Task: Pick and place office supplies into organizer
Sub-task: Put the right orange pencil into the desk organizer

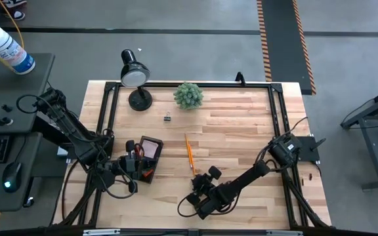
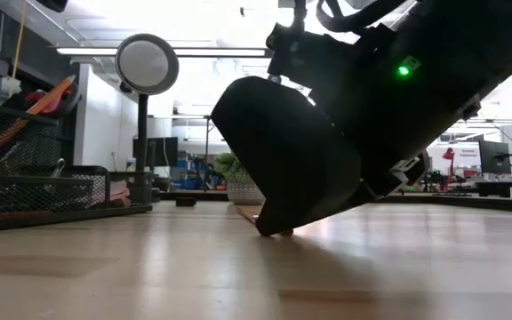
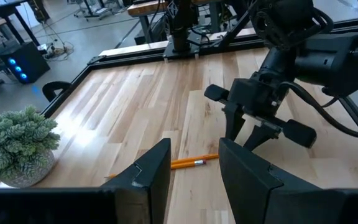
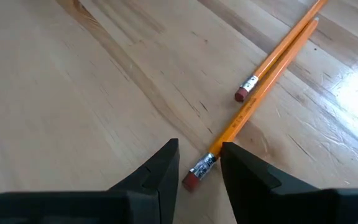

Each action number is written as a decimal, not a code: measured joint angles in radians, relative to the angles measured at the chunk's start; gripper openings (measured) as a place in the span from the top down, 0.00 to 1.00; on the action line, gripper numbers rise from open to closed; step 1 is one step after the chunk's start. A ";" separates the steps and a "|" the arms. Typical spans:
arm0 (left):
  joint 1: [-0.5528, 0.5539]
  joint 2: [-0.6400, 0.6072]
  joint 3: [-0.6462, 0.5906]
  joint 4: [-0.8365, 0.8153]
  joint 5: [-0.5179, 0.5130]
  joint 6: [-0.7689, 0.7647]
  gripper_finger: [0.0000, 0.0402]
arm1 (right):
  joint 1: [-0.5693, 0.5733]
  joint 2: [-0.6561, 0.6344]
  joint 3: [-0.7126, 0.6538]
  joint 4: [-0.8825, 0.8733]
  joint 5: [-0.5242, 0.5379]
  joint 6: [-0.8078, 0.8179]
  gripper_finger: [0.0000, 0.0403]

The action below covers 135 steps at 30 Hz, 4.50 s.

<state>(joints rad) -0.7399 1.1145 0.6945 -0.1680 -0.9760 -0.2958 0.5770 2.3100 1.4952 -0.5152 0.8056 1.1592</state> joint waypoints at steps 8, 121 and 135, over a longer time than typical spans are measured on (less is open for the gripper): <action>0.000 0.000 0.000 0.000 0.000 0.000 0.69 | -0.002 0.002 0.000 0.007 -0.057 -0.010 0.97; 0.001 0.000 0.000 -0.052 0.022 -0.095 0.69 | 0.122 -0.227 -0.215 0.198 -0.060 0.152 0.86; 0.000 0.000 0.000 -0.052 0.022 -0.095 0.69 | 0.099 -0.227 -0.221 0.237 0.081 0.023 0.54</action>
<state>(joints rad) -0.7395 1.1149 0.6941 -0.2199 -0.9543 -0.3908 0.6762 2.0827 1.2743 -0.2784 0.8867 1.1825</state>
